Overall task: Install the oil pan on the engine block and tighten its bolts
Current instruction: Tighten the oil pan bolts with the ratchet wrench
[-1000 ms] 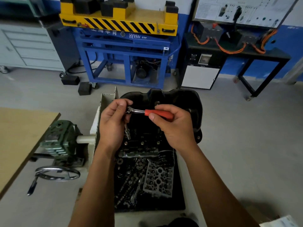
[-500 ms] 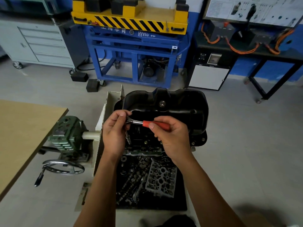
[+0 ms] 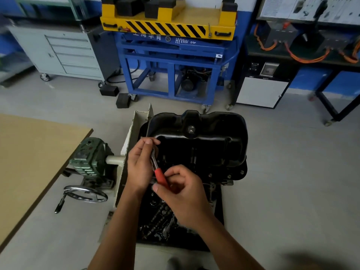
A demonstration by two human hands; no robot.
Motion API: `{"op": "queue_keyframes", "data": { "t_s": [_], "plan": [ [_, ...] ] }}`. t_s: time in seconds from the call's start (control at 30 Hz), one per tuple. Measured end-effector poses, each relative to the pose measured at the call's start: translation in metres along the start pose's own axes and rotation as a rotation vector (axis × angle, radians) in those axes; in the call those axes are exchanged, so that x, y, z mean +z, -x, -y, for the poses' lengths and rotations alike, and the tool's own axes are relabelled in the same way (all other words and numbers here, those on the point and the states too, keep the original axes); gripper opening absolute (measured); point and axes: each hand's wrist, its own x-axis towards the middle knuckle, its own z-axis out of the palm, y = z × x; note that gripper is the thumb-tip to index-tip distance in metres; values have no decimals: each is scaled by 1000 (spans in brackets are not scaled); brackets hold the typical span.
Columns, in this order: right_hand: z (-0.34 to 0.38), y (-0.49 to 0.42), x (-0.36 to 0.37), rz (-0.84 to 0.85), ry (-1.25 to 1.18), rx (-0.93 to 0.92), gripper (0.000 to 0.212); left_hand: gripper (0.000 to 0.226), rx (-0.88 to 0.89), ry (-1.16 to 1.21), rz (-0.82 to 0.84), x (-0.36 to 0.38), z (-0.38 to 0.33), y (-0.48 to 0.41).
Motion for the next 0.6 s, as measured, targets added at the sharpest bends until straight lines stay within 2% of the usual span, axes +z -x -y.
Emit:
{"op": "queue_keyframes", "data": {
  "t_s": [0.17, 0.27, 0.43, 0.6],
  "plan": [
    [-1, -4, -11, -41, -84, 16, 22, 32, -17, -102, -16, -2, -5, 0],
    [-4, -8, -20, -170, -105, 8, 18, 31, -18, -115, 35, -5, -5, -2],
    [-5, -33, -38, -428, -130, -15, 21, 28, -43, -75, 256, -4, -1, -4],
    [-1, -57, -19, -665, -280, -1, 24, 25, -59, -27, 463, -17, -2, -19]
  ]
}}
